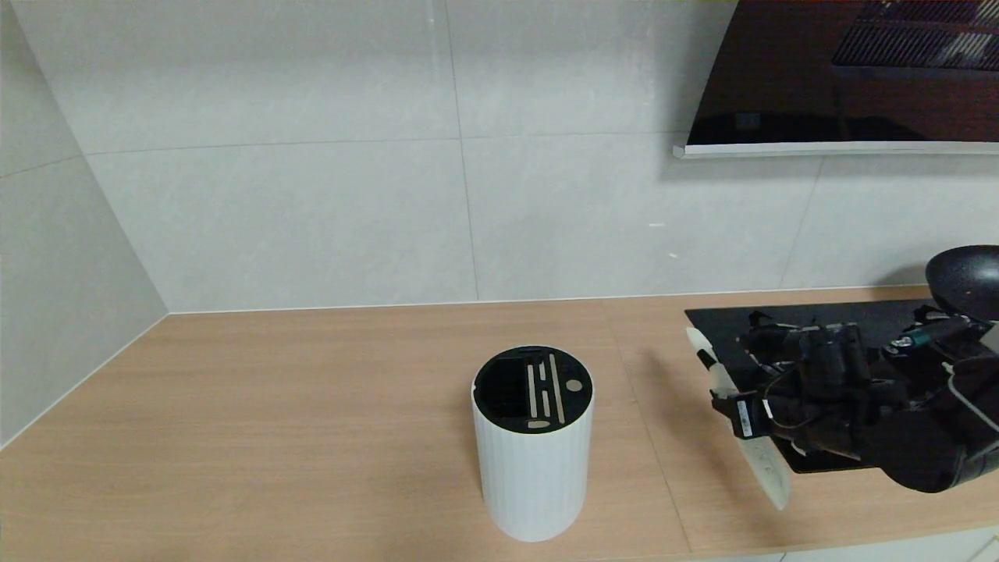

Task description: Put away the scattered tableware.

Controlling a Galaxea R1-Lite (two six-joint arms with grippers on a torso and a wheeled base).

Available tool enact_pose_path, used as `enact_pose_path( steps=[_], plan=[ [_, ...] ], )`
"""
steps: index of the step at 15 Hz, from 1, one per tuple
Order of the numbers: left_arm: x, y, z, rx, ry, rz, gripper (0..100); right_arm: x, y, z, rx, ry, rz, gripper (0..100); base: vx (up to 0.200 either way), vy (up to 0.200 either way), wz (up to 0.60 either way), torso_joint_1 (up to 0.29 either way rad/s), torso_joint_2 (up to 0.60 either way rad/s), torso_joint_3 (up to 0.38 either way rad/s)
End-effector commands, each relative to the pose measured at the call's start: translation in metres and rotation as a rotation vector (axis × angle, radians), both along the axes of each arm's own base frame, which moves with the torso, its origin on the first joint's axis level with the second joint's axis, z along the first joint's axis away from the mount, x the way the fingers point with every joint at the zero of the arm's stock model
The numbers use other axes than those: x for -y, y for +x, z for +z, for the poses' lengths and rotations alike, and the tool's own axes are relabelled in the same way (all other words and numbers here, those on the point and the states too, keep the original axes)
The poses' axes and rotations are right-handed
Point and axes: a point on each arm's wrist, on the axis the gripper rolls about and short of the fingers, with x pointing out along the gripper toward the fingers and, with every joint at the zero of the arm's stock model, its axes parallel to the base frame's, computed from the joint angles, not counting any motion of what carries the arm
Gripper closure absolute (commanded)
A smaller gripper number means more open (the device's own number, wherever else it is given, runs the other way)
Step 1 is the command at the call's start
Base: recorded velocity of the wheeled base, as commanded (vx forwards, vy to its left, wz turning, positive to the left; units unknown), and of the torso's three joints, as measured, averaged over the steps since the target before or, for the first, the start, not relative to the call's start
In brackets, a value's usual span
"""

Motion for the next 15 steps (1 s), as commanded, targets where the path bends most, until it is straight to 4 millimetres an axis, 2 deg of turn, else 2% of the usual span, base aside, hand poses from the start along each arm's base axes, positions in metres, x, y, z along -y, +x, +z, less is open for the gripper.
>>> enact_pose_path(
  steps=[1, 2, 3, 4, 5, 6, 7, 8, 10, 11, 12, 13, 14, 15],
  plan=[
    [0.0, -0.002, 0.009, 0.049, -0.019, 0.003, 0, -0.022, -0.014, 0.089, 0.192, 0.069, 0.077, 100, 0.0, 0.0, 0.0, 0.0, 0.0, 0.0],
    [0.0, -0.009, 0.03, 0.143, -0.054, -0.019, 0, -0.026, -0.013, 0.098, 0.22, 0.085, 0.084, 100, 0.0, 0.0, 0.0, 0.0, 0.0, 0.0],
    [0.001, -0.012, 0.042, 0.167, -0.06, -0.039, 0, -0.029, -0.013, 0.103, 0.236, 0.09, 0.092, 100, 0.0, 0.0, 0.0, 0.0, 0.0, 0.0],
    [0.002, -0.009, 0.083, 0.102, -0.058, -0.181, 0, -0.041, -0.01, 0.12, 0.295, 0.112, 0.123, 100, 0.0, 0.0, 0.0, 0.0, 0.0, 0.0],
    [0.003, -0.003, 0.104, 0.07, -0.064, -0.248, 0, -0.047, -0.009, 0.128, 0.319, 0.117, 0.132, 100, 0.0, 0.0, 0.0, 0.0, 0.0, 0.0],
    [0.007, 0.022, 0.146, 0.0, -0.105, -0.391, 0, -0.057, -0.014, 0.144, 0.364, 0.138, 0.164, 100, 0.0, 0.0, 0.0, 0.0, 0.0, 0.0],
    [0.009, 0.038, 0.161, -0.04, -0.131, -0.442, 0, -0.061, -0.015, 0.149, 0.37, 0.143, 0.174, 100, 0.0, 0.0, 0.0, 0.0, 0.0, 0.0],
    [0.016, 0.084, 0.188, -0.129, -0.199, -0.511, 0, -0.068, -0.018, 0.161, 0.38, 0.151, 0.198, 100, 0.0, 0.0, 0.0, 0.0, 0.0, 0.0],
    [0.033, 0.171, 0.205, -0.198, -0.351, -0.54, 0, -0.075, -0.02, 0.17, 0.405, 0.161, 0.206, 100, 0.0, 0.0, 0.0, 0.0, 0.0, 0.0],
    [0.04, 0.191, 0.205, -0.193, -0.394, -0.557, 0, -0.078, -0.022, 0.17, 0.406, 0.161, 0.203, 100, 0.0, 0.0, 0.0, 0.0, 0.0, 0.0],
    [0.063, 0.242, 0.203, -0.156, -0.508, -0.622, 0, -0.086, -0.026, 0.166, 0.395, 0.161, 0.211, 100, 0.0, 0.0, 0.0, 0.0, 0.0, 0.0],
    [0.073, 0.259, 0.2, -0.144, -0.541, -0.643, 0, -0.091, -0.03, 0.167, 0.396, 0.168, 0.224, 100, 0.0, 0.0, 0.0, 0.0, 0.0, 0.0],
    [0.09, 0.285, 0.189, -0.15, -0.573, -0.677, 0, -0.097, -0.034, 0.165, 0.391, 0.17, 0.247, 100, 0.0, 0.0, 0.0, 0.0, 0.0, 0.0],
    [0.094, 0.293, 0.185, -0.155, -0.577, -0.68, 0, -0.101, -0.037, 0.165, 0.387, 0.172, 0.261, 100, 0.0, 0.0, 0.0, 0.0, 0.0, 0.0]
  ],
)
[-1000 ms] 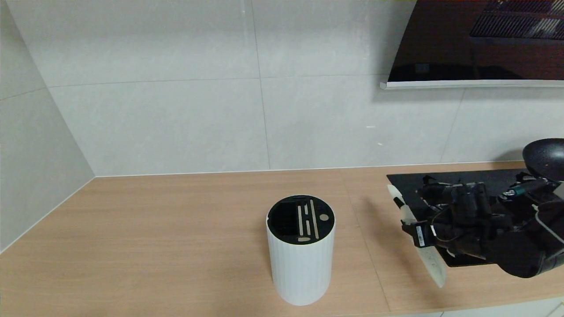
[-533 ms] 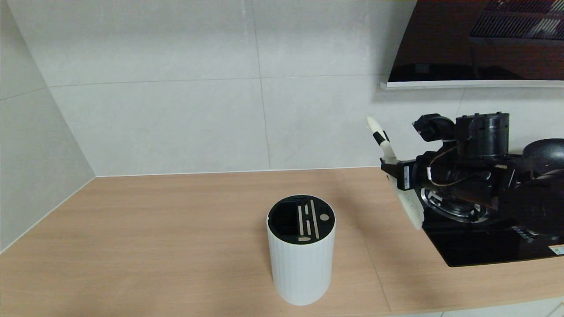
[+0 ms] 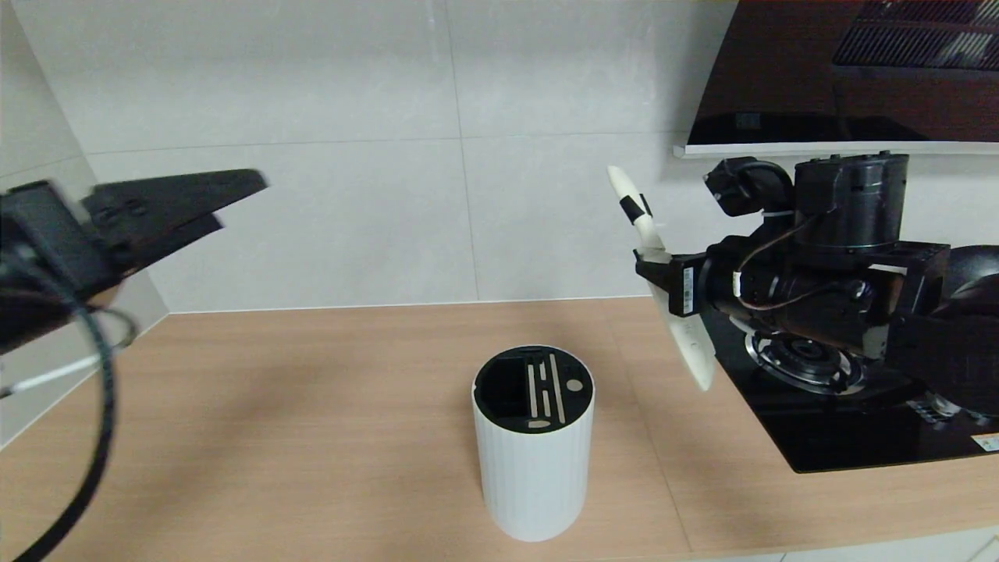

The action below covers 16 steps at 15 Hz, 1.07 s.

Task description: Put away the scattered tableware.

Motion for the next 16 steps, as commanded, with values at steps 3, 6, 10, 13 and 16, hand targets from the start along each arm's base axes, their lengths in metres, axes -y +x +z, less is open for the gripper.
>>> enact_pose_path(
  steps=[3, 6, 10, 13, 16],
  plan=[
    [0.09, 0.109, -0.046, -0.198, -0.167, -0.247, 0, -0.032, -0.043, 0.006, -0.017, 0.066, 0.145, 100, 0.0, 0.0, 0.0, 0.0, 0.0, 0.0],
    [0.115, 0.111, -0.059, -0.242, -0.212, -0.354, 0, -0.041, -0.054, 0.004, -0.027, 0.065, 0.192, 100, 0.0, 0.0, 0.0, 0.0, 0.0, 0.0],
    [0.147, 0.113, -0.091, -0.213, -0.189, -0.427, 0, -0.052, -0.059, -0.005, -0.052, 0.045, 0.226, 100, 0.0, 0.0, 0.0, 0.0, 0.0, 0.0],
    [0.162, 0.116, -0.098, -0.178, -0.143, -0.379, 0, -0.059, -0.061, -0.01, -0.063, 0.039, 0.24, 100, 0.0, 0.0, 0.0, 0.0, 0.0, 0.0],
    [0.164, 0.116, -0.094, -0.153, -0.144, -0.354, 0, -0.06, -0.063, -0.01, -0.065, 0.036, 0.242, 100, 0.0, 0.0, 0.0, 0.0, 0.0, 0.0]
  ],
)
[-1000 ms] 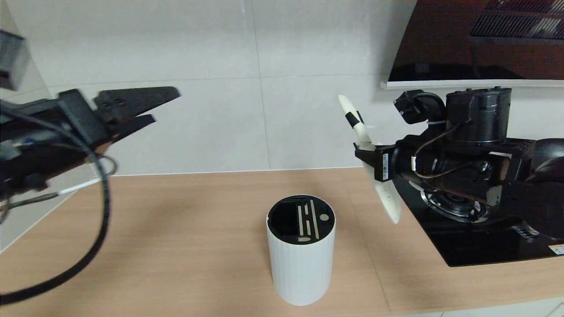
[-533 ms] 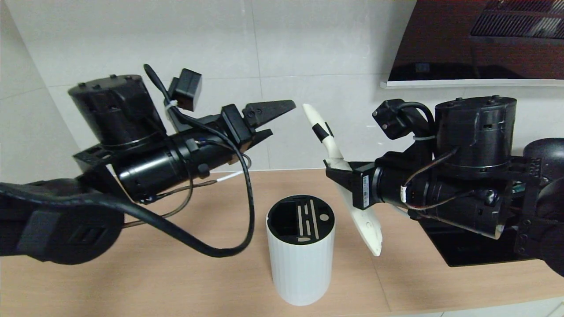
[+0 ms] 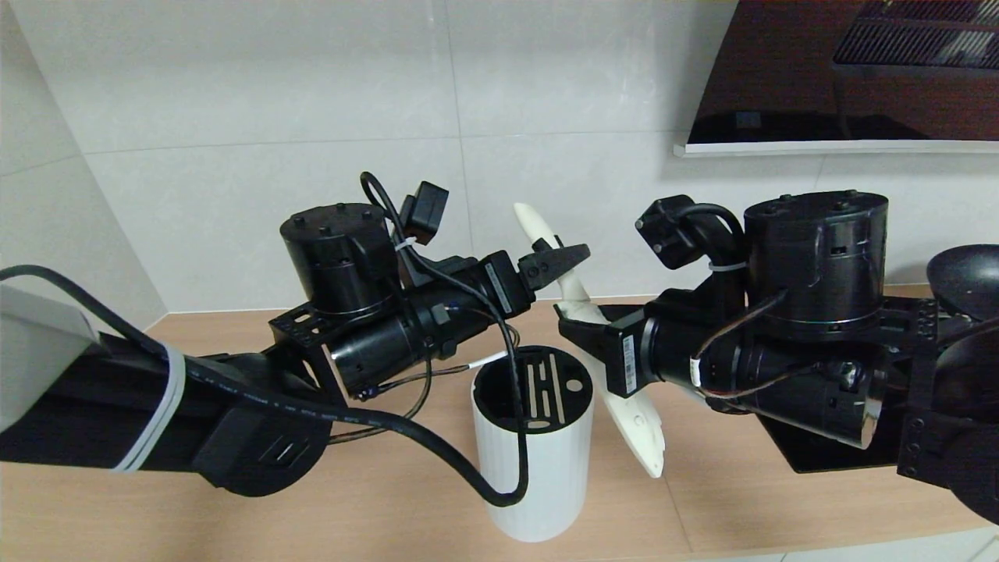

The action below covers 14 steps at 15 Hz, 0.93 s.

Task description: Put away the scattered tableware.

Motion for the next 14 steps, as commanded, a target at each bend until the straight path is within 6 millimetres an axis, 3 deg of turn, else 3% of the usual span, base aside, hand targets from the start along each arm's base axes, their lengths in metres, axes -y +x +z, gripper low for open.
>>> enact_pose_path(
  steps=[1, 7, 8, 14],
  plan=[
    [0.0017, 0.0008, -0.0001, 0.005, -0.004, -0.002, 0, -0.0016, -0.0005, -0.0019, -0.003, -0.006, 0.004, 100, 0.0, 0.0, 0.0, 0.0, 0.0, 0.0],
    [0.0013, 0.0003, 0.0028, 0.029, -0.019, -0.002, 0, -0.0051, -0.0071, -0.0071, -0.016, -0.021, 0.029, 100, 0.0, 0.0, 0.0, 0.0, 0.0, 0.0],
    [0.0016, 0.0007, 0.0025, 0.028, -0.018, -0.002, 100, -0.0048, -0.0074, -0.0067, -0.015, -0.02, 0.029, 100, 0.0, 0.0, 0.0, 0.0, 0.0, 0.0],
    [0.002, 0.0013, 0.0006, 0.024, -0.015, -0.003, 100, -0.0042, -0.0079, -0.0078, -0.018, -0.021, 0.028, 100, 0.0, 0.0, 0.0, 0.0, 0.0, 0.0]
  ],
)
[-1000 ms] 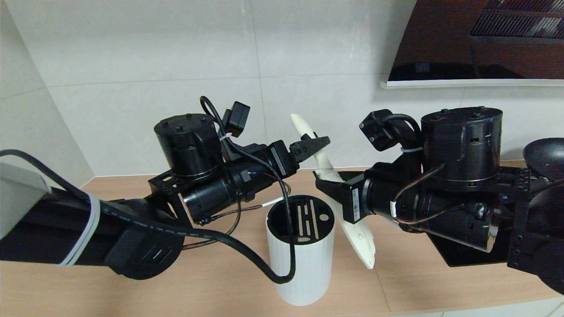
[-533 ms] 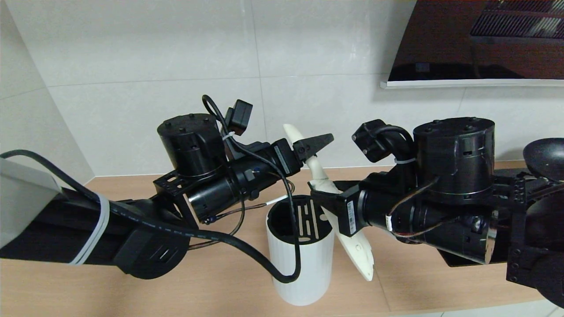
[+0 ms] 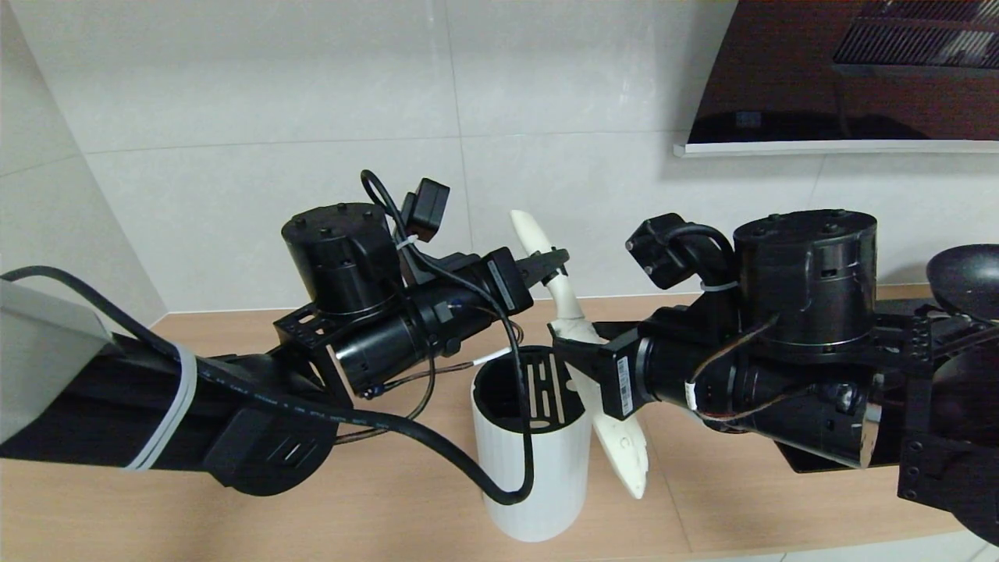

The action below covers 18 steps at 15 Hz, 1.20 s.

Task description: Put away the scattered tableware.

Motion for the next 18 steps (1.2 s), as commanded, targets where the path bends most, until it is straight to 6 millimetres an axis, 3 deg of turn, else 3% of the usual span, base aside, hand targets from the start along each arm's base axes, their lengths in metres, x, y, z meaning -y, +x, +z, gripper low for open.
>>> enact_pose_path(
  steps=[1, 4, 5, 9, 10, 13, 15, 18],
  plan=[
    [0.0, -0.001, 0.001, 0.003, -0.002, 0.0, 100, 0.0, 0.0, 0.0, -0.001, 0.001, 0.0, 100, 0.0, 0.0, 0.0, 0.0, 0.0, 0.0],
    [-0.001, -0.002, 0.003, 0.005, -0.004, 0.0, 100, 0.0, 0.0, 0.001, 0.001, 0.003, -0.001, 100, 0.0, 0.0, 0.0, 0.0, 0.0, 0.0],
    [-0.002, -0.003, 0.006, 0.012, -0.008, 0.0, 100, 0.0, 0.0, 0.001, -0.002, 0.007, -0.001, 0, 0.0, 0.0, 0.0, 0.0, 0.0, 0.0],
    [-0.021, -0.031, 0.051, 0.093, -0.012, 0.017, 100, 0.008, -0.007, 0.015, 0.05, 0.064, -0.007, 0, 0.0, 0.0, 0.0, 0.0, 0.0, 0.0],
    [-0.028, -0.037, 0.072, 0.128, -0.018, 0.103, 100, 0.018, -0.015, 0.027, 0.077, 0.092, -0.008, 0, 0.0, 0.0, 0.0, 0.0, 0.0, 0.0],
    [-0.031, -0.038, 0.104, 0.173, 0.055, 0.43, 100, 0.05, -0.028, 0.05, 0.139, 0.142, -0.051, 0, 0.0, 0.0, 0.0, 0.0, 0.0, 0.0],
    [-0.021, -0.046, 0.113, 0.183, 0.104, 0.573, 100, 0.069, -0.034, 0.06, 0.145, 0.143, -0.089, 0, 0.0, 0.0, 0.0, 0.0, 0.0, 0.0],
    [0.006, -0.049, 0.093, 0.188, 0.283, 0.717, 100, 0.083, -0.038, 0.067, 0.14, 0.135, -0.113, 0, 0.0, 0.0, 0.0, 0.0, 0.0, 0.0]
  ],
)
